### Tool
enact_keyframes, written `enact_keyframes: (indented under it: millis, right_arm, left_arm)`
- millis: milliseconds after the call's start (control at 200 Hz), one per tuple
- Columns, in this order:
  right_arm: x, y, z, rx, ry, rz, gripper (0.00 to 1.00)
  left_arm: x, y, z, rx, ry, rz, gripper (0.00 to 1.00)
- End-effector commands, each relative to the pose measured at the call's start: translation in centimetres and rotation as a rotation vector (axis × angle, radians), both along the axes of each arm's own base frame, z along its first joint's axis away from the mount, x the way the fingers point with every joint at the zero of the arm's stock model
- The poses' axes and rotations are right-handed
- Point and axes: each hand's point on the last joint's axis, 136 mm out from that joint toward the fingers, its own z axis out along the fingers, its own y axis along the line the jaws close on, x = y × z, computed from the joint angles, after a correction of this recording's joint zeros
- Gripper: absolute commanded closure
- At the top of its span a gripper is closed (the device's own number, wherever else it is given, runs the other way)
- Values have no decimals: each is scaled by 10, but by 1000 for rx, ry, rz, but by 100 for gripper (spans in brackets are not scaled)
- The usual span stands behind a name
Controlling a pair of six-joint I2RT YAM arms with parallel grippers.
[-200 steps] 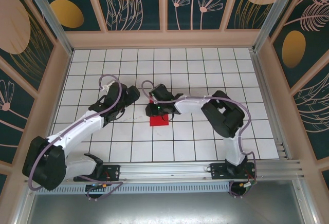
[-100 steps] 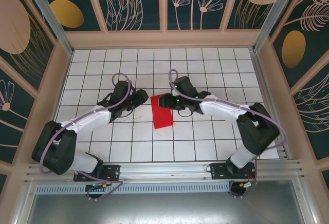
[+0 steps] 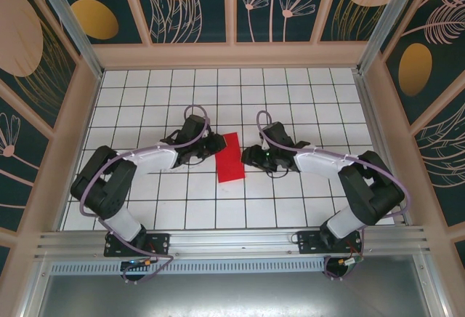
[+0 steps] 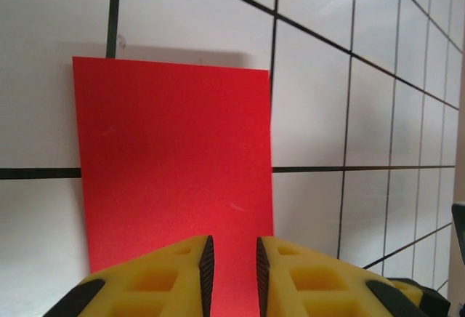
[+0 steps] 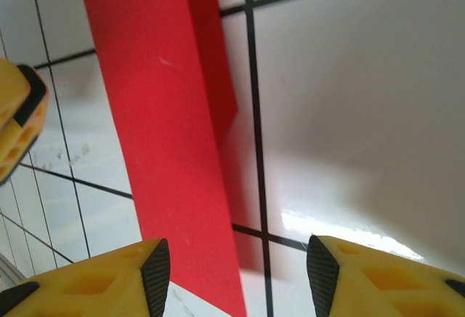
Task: Fold a paper plane with a square sheet of paper (pick it up from the middle)
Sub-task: Third fold the triangle at the center of the table.
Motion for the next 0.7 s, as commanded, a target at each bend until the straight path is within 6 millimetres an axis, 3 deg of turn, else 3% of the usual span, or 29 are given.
enact_keyframes:
  millis: [0, 100, 120, 205, 696]
  right_arm:
    - [-5, 6, 7, 73, 20, -1, 47]
    - [-9, 7, 3, 77, 37, 0, 49]
    - [-10, 8, 2, 79, 41, 4, 49]
    - [-13, 12, 0, 89, 50, 14, 50]
    - [-31, 28, -12, 98, 106, 80, 54]
  left_arm:
    - [7, -9, 1, -20, -10, -8, 76]
    - [8, -7, -3, -14, -4, -1, 78]
    - [6, -6, -15, 3, 20, -1, 78]
    - [6, -5, -21, 13, 31, 0, 79]
    - [4, -2, -27, 32, 38, 6, 79]
